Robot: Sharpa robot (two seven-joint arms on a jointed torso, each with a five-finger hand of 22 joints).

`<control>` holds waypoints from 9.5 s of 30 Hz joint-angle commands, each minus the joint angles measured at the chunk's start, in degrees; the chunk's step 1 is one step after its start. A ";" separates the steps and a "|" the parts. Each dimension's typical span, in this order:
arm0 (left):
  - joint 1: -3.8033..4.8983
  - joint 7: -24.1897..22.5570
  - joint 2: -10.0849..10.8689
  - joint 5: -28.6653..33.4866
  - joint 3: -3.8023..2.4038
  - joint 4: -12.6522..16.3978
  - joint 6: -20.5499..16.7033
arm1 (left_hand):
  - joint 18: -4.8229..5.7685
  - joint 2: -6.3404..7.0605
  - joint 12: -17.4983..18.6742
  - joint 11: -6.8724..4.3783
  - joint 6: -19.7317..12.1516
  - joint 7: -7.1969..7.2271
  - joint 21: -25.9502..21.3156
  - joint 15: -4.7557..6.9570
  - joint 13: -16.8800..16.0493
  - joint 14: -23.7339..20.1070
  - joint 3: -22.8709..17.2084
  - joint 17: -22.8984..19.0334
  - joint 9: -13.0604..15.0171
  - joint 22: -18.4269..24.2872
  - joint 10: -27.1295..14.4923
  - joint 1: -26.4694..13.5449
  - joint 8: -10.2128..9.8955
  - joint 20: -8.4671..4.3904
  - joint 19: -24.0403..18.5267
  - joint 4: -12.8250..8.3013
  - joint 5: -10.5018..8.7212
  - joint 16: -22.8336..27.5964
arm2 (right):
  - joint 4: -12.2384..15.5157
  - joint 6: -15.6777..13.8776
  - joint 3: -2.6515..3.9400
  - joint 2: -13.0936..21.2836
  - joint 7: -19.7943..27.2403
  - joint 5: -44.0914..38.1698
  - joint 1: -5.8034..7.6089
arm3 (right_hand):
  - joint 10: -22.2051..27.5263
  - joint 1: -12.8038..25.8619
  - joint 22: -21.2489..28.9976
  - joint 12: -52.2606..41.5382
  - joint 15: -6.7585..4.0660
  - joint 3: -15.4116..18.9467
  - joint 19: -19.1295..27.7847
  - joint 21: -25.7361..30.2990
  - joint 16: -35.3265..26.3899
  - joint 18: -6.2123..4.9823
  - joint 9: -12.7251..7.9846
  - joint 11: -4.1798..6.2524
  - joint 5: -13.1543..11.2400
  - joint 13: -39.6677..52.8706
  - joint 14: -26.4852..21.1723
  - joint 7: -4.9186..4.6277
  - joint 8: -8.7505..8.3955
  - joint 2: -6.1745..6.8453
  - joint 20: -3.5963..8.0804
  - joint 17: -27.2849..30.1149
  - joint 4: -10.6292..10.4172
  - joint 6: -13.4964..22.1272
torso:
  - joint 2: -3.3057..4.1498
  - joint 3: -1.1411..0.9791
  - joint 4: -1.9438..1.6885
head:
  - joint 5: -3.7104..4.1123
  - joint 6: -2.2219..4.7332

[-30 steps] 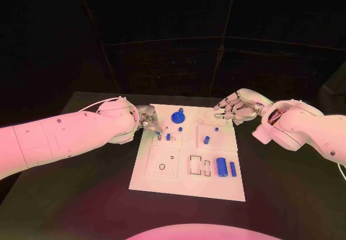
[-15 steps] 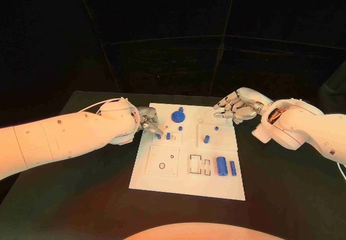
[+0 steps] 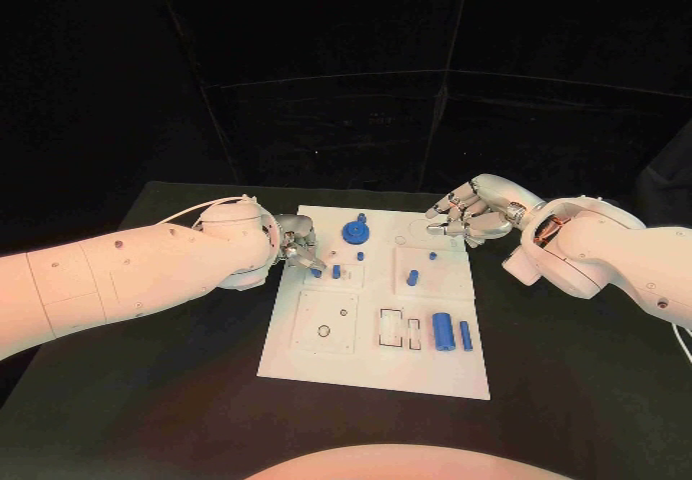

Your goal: Assemble the parts on the task board

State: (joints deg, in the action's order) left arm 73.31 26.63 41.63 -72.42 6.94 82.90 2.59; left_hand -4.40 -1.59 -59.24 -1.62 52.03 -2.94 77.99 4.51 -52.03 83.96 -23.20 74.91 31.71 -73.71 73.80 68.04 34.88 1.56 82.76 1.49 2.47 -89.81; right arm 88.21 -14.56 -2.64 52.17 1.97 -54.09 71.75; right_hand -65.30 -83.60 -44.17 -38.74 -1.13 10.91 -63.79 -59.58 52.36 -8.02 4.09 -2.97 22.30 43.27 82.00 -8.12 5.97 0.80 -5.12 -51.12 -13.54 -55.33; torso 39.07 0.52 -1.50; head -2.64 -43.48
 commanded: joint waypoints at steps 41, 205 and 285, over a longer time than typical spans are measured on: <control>-2.15 -1.87 3.71 -1.72 0.35 4.70 -13.53 | 0.95 0.77 -0.45 -0.23 0.11 0.61 0.97 0.58 -0.39 6.04 -6.82 15.09 0.42 -1.24 1.09 -0.45 0.75 -0.34 0.84 -4.80 0.26 -0.19 | -0.22 0.45 0.03 -0.08 0.68 0.10 0.10 | 0.14 0.14 0.06 -0.01 0.00 0.04 0.02 0.40 -0.31 -0.95 -0.02 -0.16 0.20 -0.06 0.47 -0.06 0.35 -0.24 -0.10 -0.03 -0.17 0.36 | 0.00 0.07 0.01 | -0.23 -0.50; -1.18 -23.88 -14.17 -11.06 0.34 -15.46 -7.15 | -3.26 10.98 35.20 6.66 -0.44 -5.44 -20.97 -4.53 38.27 1.28 1.64 -5.26 -22.05 20.92 -21.99 8.48 -19.50 4.17 -4.61 -1.71 0.31 13.55 | -0.90 -0.04 0.01 -1.19 0.90 0.12 0.08 | 0.16 0.31 0.32 -0.19 0.00 0.34 -0.09 0.72 -0.66 -0.98 0.00 -0.17 0.36 -0.20 0.58 -0.06 0.50 -0.47 -0.10 -0.08 -0.60 0.43 | 0.03 -0.02 0.13 | 2.25 0.73; -0.87 -26.55 -4.68 -7.84 -2.00 -9.20 -9.89 | -1.51 7.88 40.66 5.48 8.03 -4.75 -11.83 -3.51 45.40 2.00 -7.91 -6.41 -25.75 10.38 -11.03 10.05 -22.99 3.15 -1.78 -6.15 0.31 12.44 | -1.20 0.01 0.01 -1.47 1.17 0.13 0.08 | 0.18 0.14 0.24 -0.26 -0.02 0.32 -0.21 0.72 -0.64 -0.96 0.01 -0.14 0.56 -0.25 0.65 -0.04 0.58 -0.62 -0.09 -0.25 -0.64 0.42 | -0.04 0.05 -0.02 | 2.22 1.51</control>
State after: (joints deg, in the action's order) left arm 72.32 -0.17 36.80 -81.22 5.00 73.51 -9.45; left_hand -6.52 6.34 -18.83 3.87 59.59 -7.66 65.78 0.82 -6.72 83.96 -30.77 68.55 6.02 -63.28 62.38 78.53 12.15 4.55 80.61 -4.51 2.86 -77.20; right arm 86.93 -14.19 -2.65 50.66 2.56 -54.08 71.74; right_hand -65.30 -83.61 -43.95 -38.74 -1.13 11.19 -63.79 -59.17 52.01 -8.02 4.09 -2.97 22.52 43.09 82.41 -8.12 6.26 0.81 -5.12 -51.30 -13.82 -55.33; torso 38.98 0.55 -1.63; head -0.40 -41.95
